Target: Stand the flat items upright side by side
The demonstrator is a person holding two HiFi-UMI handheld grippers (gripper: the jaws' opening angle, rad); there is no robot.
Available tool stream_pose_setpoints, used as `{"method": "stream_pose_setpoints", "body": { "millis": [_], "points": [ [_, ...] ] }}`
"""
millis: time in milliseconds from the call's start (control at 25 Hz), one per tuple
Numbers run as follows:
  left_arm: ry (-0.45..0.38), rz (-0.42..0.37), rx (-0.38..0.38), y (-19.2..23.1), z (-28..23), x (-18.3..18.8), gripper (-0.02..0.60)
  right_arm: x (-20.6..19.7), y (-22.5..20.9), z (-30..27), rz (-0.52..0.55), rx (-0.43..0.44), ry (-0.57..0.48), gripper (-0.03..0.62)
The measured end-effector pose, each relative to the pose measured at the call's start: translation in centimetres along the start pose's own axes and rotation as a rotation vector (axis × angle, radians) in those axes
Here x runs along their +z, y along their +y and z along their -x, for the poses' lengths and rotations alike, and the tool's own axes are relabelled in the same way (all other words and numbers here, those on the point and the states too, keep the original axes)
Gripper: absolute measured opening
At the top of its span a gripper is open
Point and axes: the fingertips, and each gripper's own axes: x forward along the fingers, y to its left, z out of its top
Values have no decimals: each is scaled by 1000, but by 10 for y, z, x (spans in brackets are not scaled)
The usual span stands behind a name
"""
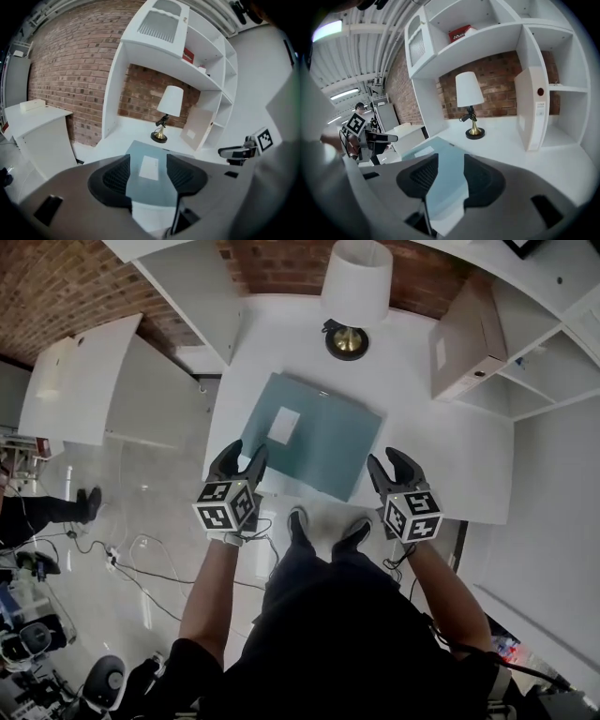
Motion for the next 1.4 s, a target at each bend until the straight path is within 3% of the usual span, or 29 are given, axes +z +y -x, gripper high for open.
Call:
{"method": "stream_pose_setpoints", "body": {
  "millis": [240, 440, 560, 840, 960, 1120, 1200, 1400],
  "points": [
    [101, 43, -64, 64, -23, -16, 240, -41, 3, -13, -167, -60, 107, 178],
    [210, 115, -192, 84, -59, -21, 252, -60, 8, -24, -381, -89, 129, 207],
    [277, 172, -267, 86, -80, -24, 266, -67, 10, -30, -504, -99, 116, 265],
    [422, 129, -345, 79, -105, -38, 285, -84, 0, -47, -685, -85, 104, 281],
    [461, 87, -376, 73, -113, -40, 287, -87, 0, -57, -707, -65, 116, 312],
    [523, 39, -395, 67, -118, -50, 287, -100, 6, -68, -674, -61, 196, 296],
    [543, 22, -379, 66, -120, -56, 287, -104, 8, -71, -659, -66, 215, 261],
    [508, -23, -319, 60, -116, -47, 279, -106, 5, -70, -668, -48, 221, 253]
  ]
}}
